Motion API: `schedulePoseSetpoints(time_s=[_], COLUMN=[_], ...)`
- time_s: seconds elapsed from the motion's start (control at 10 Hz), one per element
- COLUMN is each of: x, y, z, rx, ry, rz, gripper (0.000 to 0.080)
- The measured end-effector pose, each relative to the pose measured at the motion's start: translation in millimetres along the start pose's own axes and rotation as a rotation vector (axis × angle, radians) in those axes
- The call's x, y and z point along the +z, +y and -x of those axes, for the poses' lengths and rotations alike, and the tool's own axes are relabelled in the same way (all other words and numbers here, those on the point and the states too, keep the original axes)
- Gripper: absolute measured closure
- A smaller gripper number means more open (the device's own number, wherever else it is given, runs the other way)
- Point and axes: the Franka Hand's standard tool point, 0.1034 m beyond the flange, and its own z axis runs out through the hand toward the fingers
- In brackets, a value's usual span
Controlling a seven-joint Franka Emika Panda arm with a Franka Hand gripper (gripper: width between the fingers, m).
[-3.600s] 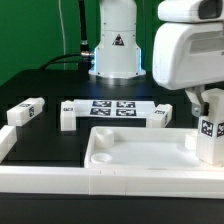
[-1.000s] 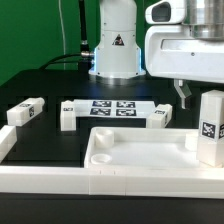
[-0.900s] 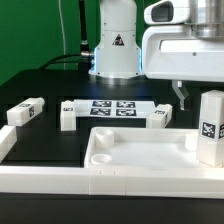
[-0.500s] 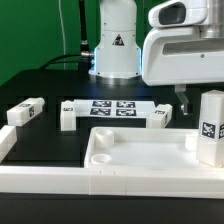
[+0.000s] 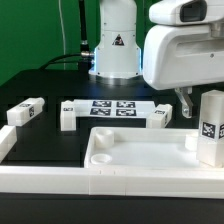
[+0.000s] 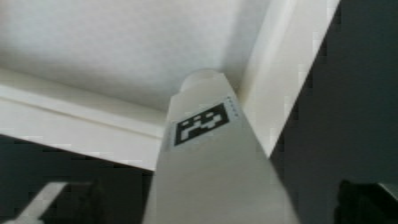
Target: Assemble desk
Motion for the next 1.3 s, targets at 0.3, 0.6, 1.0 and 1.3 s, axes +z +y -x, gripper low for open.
schedulePoseSetpoints(time_s=[0.3,0.6,1.0,1.3], x=[0.7,1.5,1.7,1.8], y=[2.3,2.3,2.1,1.5], z=[0.8,1.2,1.4,1.4], rx=[-0.192,-0.179,-0.077,0.143], ry=[-0.004,-0.005,-0.005,-0.004], rz=[0.008,0.008,0.007,-0.001], gripper=[0.0159,0.0514,0.0511,0.0511])
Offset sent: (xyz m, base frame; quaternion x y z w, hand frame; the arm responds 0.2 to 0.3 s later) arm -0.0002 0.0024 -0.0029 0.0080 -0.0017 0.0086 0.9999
